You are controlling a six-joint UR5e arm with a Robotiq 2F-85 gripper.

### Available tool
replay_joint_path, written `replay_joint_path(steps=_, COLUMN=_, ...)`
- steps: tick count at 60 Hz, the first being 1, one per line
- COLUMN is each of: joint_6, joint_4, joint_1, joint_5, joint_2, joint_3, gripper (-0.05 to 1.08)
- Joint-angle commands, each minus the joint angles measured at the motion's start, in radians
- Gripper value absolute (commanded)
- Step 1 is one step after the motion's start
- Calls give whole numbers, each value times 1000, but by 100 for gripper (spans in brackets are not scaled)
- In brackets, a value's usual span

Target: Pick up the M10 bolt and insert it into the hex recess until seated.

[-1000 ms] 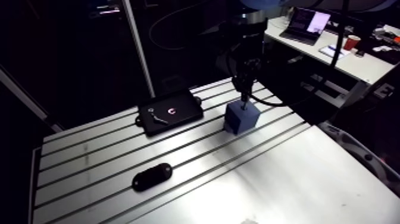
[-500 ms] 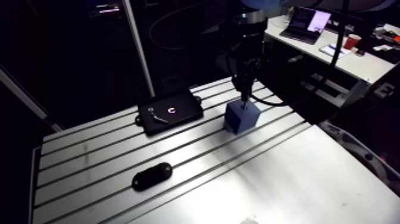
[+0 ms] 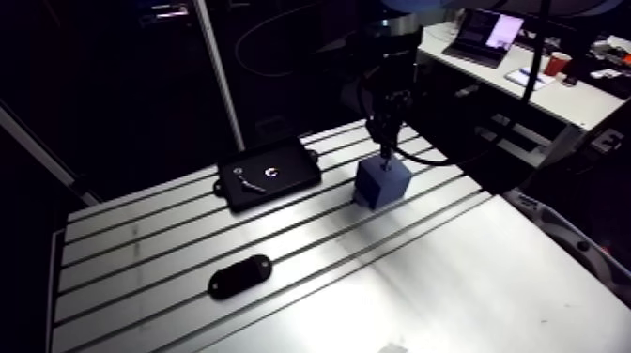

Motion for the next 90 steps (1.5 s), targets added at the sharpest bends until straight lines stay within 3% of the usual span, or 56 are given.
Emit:
replay_joint_path(steps=1, joint_6=0, joint_4=0, joint_1=0, joint_5=0, joint_2=2, joint_3=0, gripper=82)
replay_joint_path(steps=66, joint_6=-3, joint_4=-22, joint_1=0, joint_5=1, joint_2=2, joint_3=7, gripper=82)
replay_joint_path(steps=67, joint_6=-2, joint_4=-22, joint_1=0, joint_5=1, joint_2=2, joint_3=14, gripper=69)
replay_joint_path(steps=74, joint_6=0, joint_4=-22, joint_1=0, joint_5=1, joint_2=2, joint_3=17, gripper=62)
replay_joint_path(steps=81, joint_6=1, joint_4=-22, joint_1=-1, joint_5=1, joint_2=2, joint_3=22, gripper=42)
replay_joint_path(steps=90, joint_6=3, joint_4=-34, joint_1=-1, joint_5=1, joint_2=2, joint_3=23, gripper=29)
